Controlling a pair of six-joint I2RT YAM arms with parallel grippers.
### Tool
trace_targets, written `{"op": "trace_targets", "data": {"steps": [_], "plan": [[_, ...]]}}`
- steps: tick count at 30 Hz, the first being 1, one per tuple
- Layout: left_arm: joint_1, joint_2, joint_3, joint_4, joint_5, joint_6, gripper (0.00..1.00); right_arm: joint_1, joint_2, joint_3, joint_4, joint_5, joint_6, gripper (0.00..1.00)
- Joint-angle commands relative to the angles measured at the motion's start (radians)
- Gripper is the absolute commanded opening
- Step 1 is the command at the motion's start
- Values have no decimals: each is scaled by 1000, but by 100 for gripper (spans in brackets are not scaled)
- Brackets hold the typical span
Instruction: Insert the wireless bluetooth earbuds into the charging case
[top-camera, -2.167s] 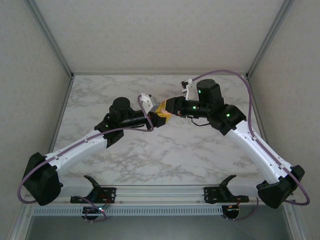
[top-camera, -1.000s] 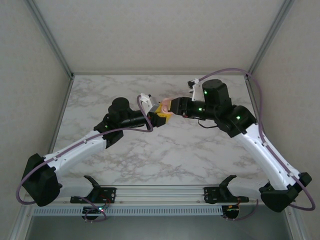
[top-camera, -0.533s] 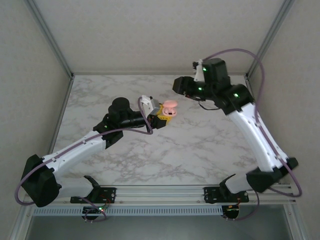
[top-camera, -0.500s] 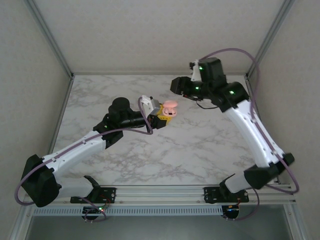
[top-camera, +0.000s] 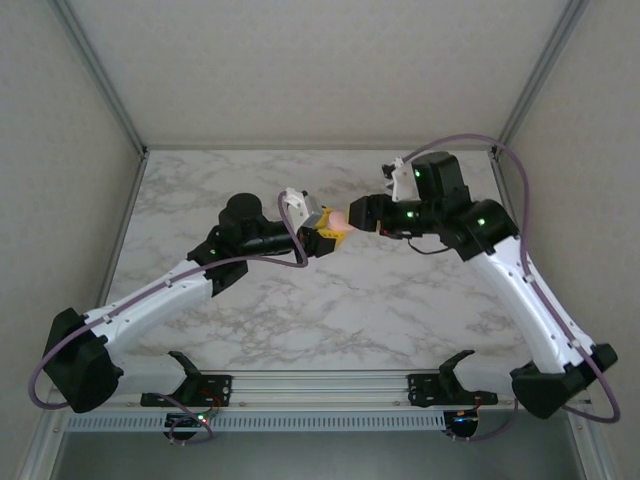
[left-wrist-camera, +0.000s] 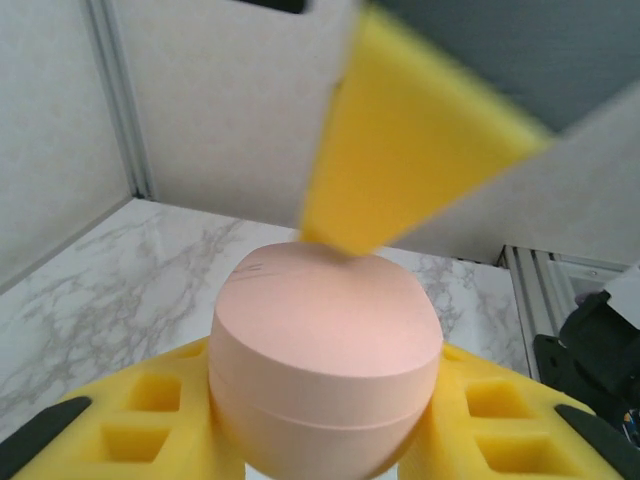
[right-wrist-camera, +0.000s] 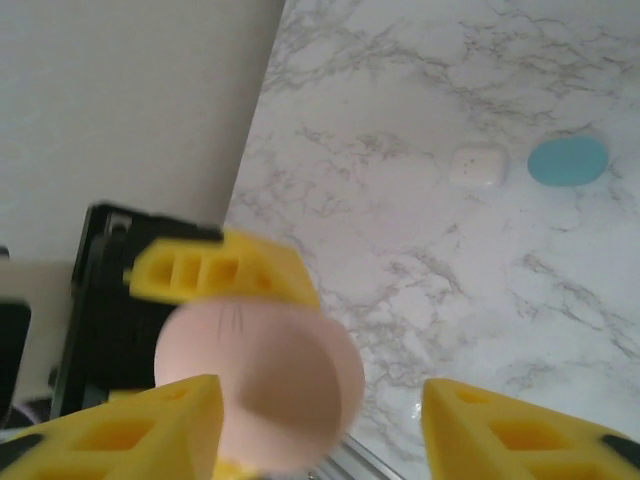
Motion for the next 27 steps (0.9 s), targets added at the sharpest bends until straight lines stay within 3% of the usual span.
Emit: {"op": "trace_targets", "data": {"steps": [1,3,5,9,14,22,27], "plan": [[2,31,55,-48,-25,-6,17,-19,-56,-75,-25,162,36,62],[0,92,73,-142,-54,30,17,-63,-109,-150,-50,306,88,66],[0,163,53,-138,-78,23,17,-122,-151,-256,-38,346,119,68],[-9,326,18,-33,-173,-78,17,-228,-200,-476,1,333,182,68],[-20,498,29,35,-278,-142,18,-284,-254,-654,92,288,217,69],[-35,666,66,-29,-379,-129,23,-366,-258,-742,130,297,203,70],[-35,695,64,-71,-404,-127,30,-428,-254,-714,155,437,144,74]]}}
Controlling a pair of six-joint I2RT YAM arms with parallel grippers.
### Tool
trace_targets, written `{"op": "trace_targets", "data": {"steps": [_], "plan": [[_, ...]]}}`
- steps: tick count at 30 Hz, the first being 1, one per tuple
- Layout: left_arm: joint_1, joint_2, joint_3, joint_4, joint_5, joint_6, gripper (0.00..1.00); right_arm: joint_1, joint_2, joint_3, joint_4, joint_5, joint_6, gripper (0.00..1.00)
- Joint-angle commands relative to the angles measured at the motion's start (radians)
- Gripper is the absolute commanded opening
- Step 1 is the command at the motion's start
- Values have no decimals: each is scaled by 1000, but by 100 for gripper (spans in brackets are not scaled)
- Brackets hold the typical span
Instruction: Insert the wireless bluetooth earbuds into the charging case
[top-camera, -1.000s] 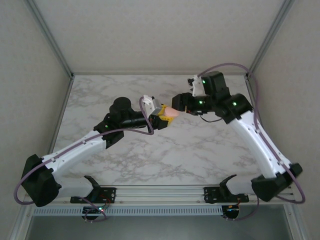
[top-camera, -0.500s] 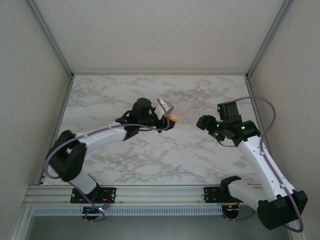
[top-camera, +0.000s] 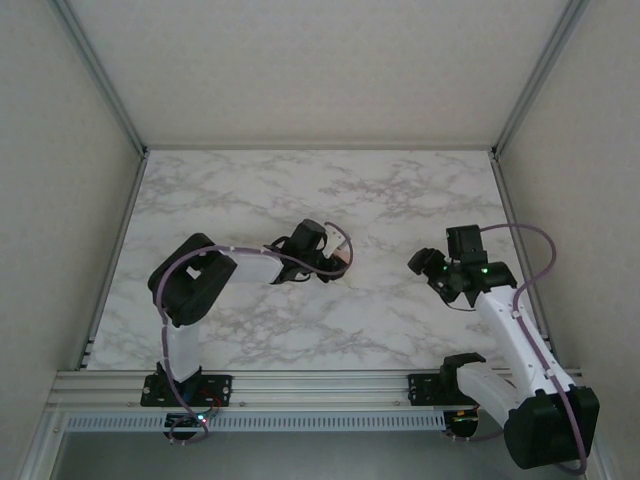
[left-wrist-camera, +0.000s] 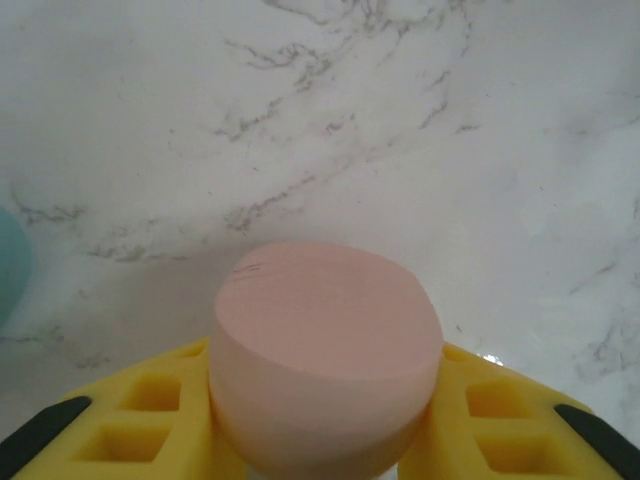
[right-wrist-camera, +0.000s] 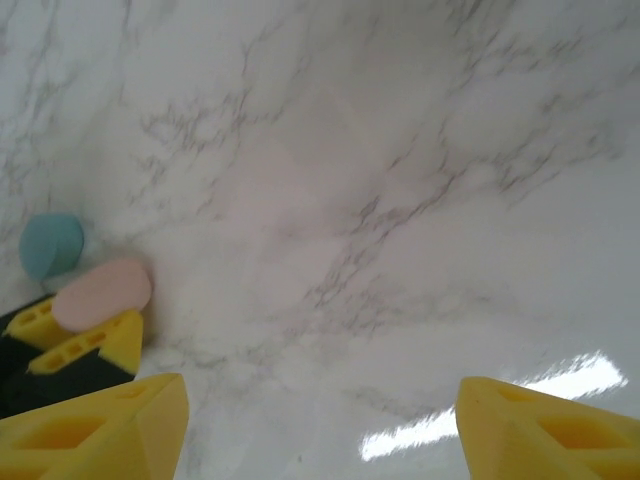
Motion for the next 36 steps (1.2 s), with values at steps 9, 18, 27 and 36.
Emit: {"op": "trace_targets", "data": {"steps": [9,18,27,36], "plan": [[0,-159,-119,-58,-159,22,69,-100,125,8,327,497,-303,87],[89,-573,-255,-134,-311,-32,100,-100,321,-177,970,374,-703,88],[549,-867,-413,-144,-580,-73,100,-90,516,-388,1555,87,-817,87],[677,-617,-584,323,-515,-7,100,-76,579,-375,1584,268,-758,99]]}}
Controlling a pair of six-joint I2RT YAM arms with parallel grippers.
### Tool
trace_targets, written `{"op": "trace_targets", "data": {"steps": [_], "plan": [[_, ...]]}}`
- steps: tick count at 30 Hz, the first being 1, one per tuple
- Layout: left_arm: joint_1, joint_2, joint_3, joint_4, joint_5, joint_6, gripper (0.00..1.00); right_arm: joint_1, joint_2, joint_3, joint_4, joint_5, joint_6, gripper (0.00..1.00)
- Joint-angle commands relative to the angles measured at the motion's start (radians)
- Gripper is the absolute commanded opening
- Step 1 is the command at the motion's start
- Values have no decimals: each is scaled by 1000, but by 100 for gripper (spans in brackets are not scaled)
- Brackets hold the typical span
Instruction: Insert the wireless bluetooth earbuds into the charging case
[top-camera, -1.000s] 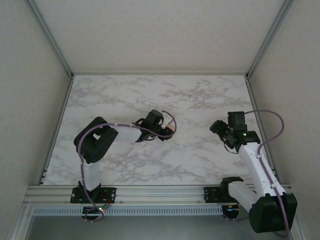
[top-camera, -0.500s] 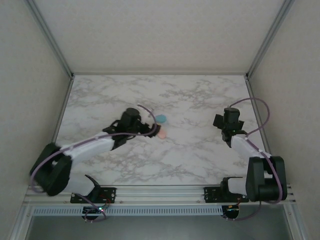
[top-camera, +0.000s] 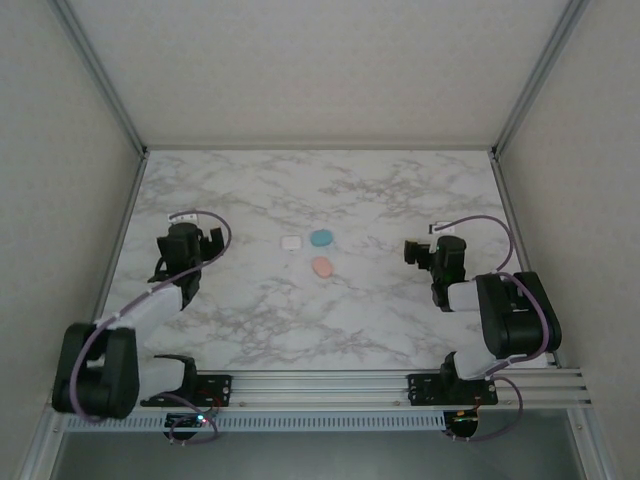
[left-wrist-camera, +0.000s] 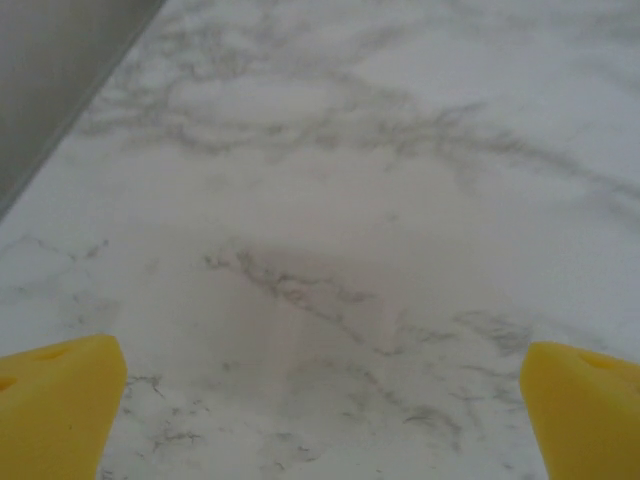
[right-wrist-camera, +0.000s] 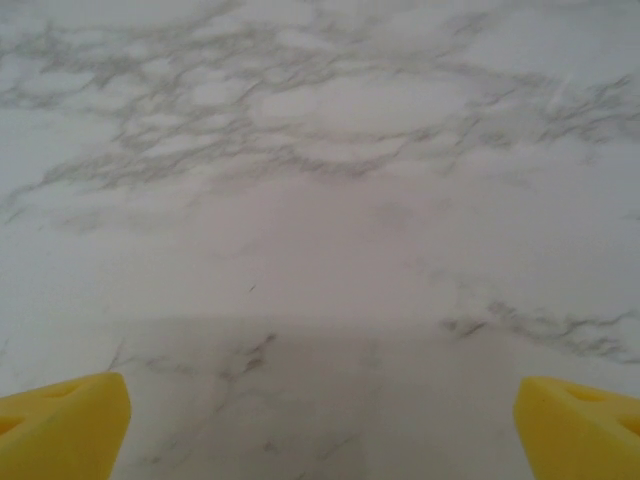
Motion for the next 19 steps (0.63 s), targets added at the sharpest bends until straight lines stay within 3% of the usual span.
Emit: {"op": "trace_targets", "data": {"steps": [1,4,8,9,14,19], "plan": [[21,98,-45,319,72,48,100,-12,-3,27,63,42,19,99],[60,176,-17,357,174,18,100,-13,-3,25,69,42,17,99],[74,273,-97,581,281,44,100,-12,-3,27,66,42,18,99],[79,260,-85,533,289,40,100,-12,-3,26,66,40,17,99],[80,270,-56,499,188,4,100,-12,-3,28,64,41,17,99],[70,269,-58,501,167,7,100,-12,-3,28,64,40,18,99]]}}
